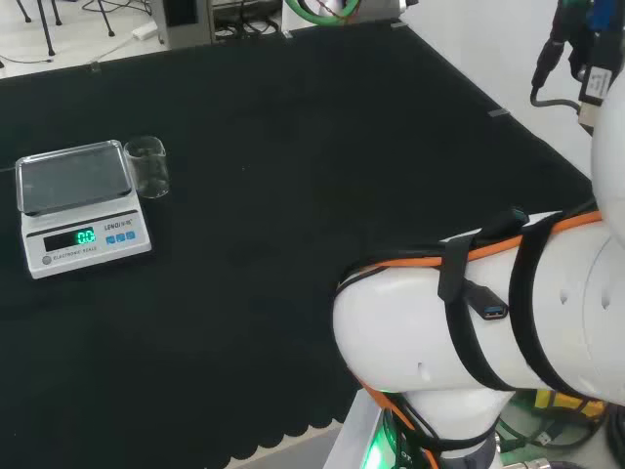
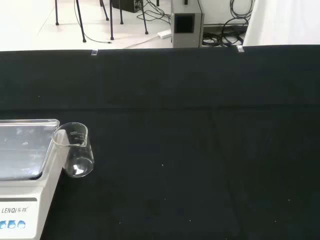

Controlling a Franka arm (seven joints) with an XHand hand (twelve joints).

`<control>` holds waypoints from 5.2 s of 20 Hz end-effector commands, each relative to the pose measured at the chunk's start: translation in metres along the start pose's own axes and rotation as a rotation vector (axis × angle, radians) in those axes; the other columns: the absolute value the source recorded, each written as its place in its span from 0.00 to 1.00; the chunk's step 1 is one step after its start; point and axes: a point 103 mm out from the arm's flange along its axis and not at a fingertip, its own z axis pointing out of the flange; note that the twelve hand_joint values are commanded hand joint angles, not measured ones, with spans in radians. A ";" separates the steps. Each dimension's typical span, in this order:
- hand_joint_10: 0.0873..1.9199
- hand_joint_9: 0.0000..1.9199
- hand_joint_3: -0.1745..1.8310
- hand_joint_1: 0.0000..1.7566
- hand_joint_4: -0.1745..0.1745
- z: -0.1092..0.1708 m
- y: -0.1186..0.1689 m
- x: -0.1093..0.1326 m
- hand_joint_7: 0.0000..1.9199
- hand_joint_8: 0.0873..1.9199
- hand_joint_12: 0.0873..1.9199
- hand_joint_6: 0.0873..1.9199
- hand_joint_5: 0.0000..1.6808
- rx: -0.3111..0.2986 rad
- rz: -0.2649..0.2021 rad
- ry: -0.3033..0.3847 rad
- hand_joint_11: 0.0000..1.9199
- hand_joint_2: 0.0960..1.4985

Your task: Pick up the beaker.

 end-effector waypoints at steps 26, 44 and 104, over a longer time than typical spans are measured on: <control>0.39 0.17 0.16 0.32 0.55 0.058 0.035 -0.002 0.17 0.33 0.78 0.00 0.15 0.042 -0.007 0.120 0.00 0.42; 0.41 0.13 0.15 0.33 0.61 0.184 0.120 0.054 0.09 0.34 0.77 0.00 0.07 0.098 -0.139 0.110 0.00 0.43; 0.42 0.10 0.14 0.34 0.61 0.365 0.284 0.150 0.07 0.34 0.75 0.00 0.07 0.419 -0.231 -0.051 0.00 0.43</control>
